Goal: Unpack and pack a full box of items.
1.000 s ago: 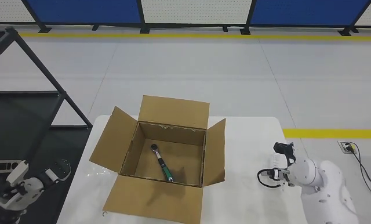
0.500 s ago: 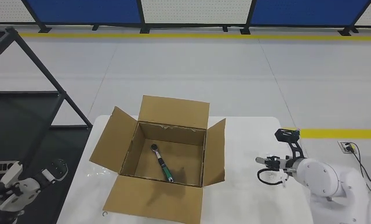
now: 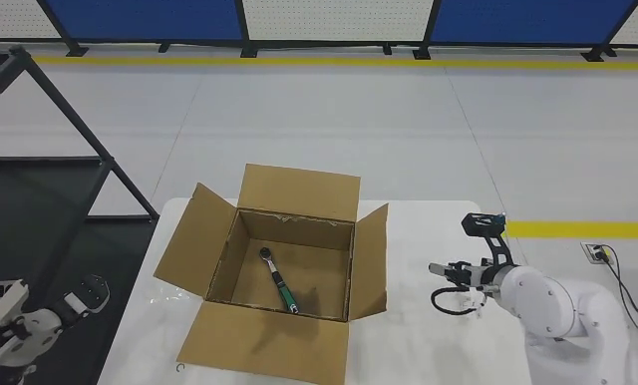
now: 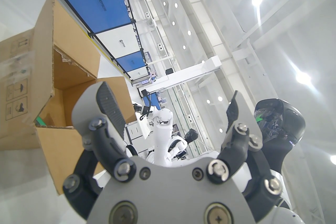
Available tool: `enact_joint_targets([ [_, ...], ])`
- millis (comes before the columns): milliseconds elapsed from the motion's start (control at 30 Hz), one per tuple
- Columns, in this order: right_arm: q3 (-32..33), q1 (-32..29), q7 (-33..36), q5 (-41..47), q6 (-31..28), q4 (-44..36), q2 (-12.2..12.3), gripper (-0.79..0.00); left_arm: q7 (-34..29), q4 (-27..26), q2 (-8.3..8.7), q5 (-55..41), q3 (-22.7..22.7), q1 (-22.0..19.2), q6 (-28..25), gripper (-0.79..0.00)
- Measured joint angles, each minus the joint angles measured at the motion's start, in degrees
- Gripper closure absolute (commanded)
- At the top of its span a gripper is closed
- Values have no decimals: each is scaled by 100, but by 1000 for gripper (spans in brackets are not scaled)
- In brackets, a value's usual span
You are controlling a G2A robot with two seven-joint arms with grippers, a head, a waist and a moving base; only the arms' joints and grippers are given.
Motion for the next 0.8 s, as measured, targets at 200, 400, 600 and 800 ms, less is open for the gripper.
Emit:
enact_joint_targets([
  [200,-193,-147,-457,-64,-144,43,-11,-785,182,-58,-1,117,-6,3,55,-785],
  [400,-604,-56,-1088,-246,-525,-649,0,-785,512,102,32,417,19,-163,422,-785],
  [600,-1198,267,-1404,-481,-818,-1072,-19,-785,351,394,118,1247,275,-411,767,-785],
  [800,-1739,679,-1603,-756,-1116,-1092,-48,-785,507,598,172,2317,656,-697,445,-776],
])
